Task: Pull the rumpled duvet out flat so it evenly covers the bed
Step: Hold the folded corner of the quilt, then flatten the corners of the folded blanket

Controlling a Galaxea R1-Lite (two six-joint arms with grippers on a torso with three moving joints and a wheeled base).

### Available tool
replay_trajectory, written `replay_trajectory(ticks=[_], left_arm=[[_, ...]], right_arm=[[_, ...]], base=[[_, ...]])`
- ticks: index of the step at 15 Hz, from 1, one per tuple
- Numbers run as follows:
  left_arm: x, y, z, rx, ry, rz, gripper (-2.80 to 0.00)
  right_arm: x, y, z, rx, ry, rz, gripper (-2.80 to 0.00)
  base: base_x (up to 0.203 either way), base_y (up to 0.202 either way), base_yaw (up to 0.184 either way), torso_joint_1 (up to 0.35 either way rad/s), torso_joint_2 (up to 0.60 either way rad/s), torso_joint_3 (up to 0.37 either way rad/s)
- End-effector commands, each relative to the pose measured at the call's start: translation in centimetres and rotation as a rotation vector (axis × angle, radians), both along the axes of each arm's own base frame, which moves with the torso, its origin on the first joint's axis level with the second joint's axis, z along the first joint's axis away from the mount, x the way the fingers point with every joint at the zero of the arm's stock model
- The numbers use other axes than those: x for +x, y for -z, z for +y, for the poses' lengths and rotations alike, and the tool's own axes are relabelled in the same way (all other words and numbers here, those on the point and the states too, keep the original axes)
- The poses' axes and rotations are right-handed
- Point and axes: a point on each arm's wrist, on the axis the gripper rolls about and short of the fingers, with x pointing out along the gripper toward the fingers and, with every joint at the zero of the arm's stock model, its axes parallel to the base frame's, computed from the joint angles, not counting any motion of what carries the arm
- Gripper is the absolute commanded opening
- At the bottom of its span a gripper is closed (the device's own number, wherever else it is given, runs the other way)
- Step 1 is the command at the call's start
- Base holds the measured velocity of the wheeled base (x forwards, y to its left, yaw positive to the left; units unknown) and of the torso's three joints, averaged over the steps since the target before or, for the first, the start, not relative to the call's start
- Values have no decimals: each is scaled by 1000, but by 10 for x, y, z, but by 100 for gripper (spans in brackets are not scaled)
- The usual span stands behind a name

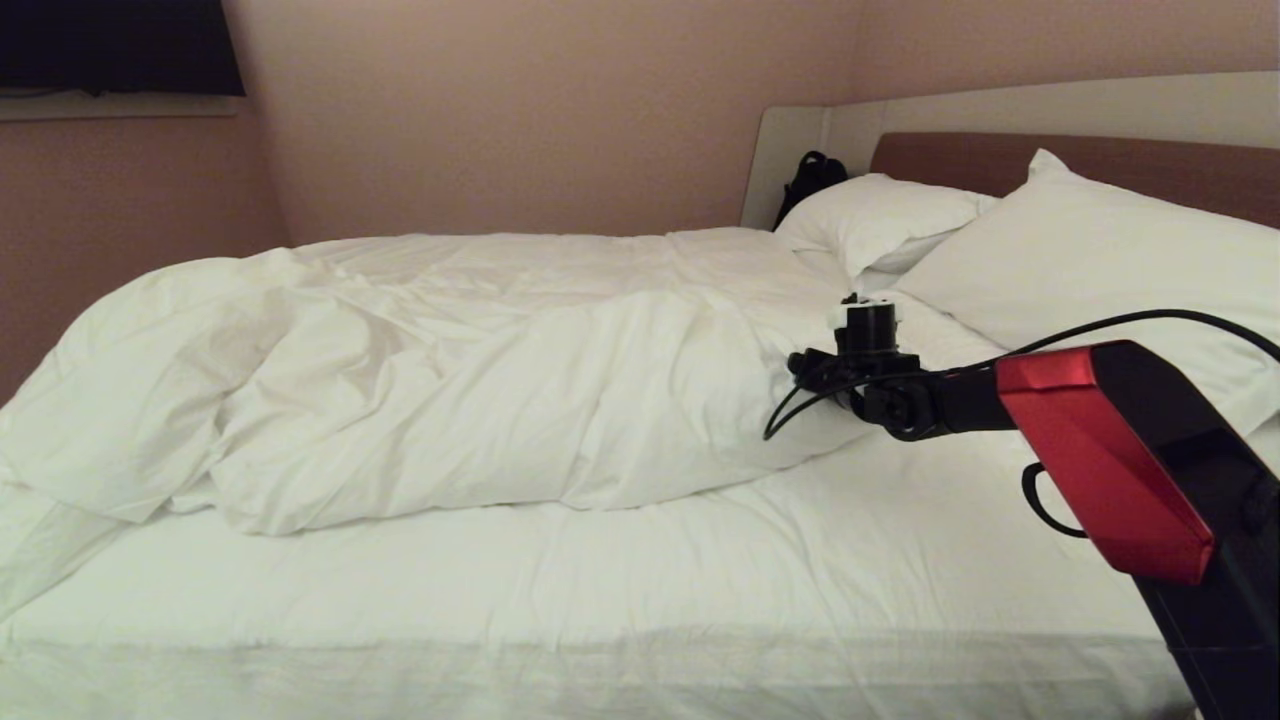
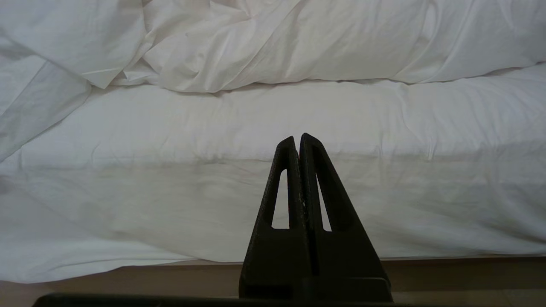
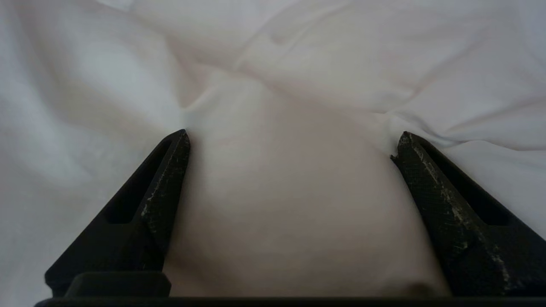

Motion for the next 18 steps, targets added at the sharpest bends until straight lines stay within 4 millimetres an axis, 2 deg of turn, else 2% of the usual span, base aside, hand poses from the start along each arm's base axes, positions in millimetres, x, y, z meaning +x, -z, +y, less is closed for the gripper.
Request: replay_trajectory(ticks=[1,4,5,12,14,15,16,18], left_arm=[[0,0,0,0,0,0,-280],[0,0,0,0,0,0,-280],[0,0,0,1,0,0,-280],[0,0,0,1,0,1,-280],[0,0,0,0,0,0,-280],[0,0,0,1,0,1,-280],[0,0,0,1,0,0,-280],[0,0,0,0,0,0,-280]], right_arm=[[0,5,3,7,-22,13,0],[-3,10,6,22,-69,39,0],[-4,12,5,27,-77,71,-280],[-4,1,1,85,-93,65,-280],[-6,-11,-5,97,-82,47,-280],[-10,-27,-12,105,-70,29,-280],[-14,-43,-22,110,-53,20,-280],[-19,-59,-42,110,-14,28,-280]], base=[[0,0,0,0,0,0],[0,0,0,0,0,0],[0,0,0,0,0,0],[0,0,0,0,0,0],[0,0,0,0,0,0],[0,0,0,0,0,0],[0,0,0,0,0,0],[0,0,0,0,0,0]])
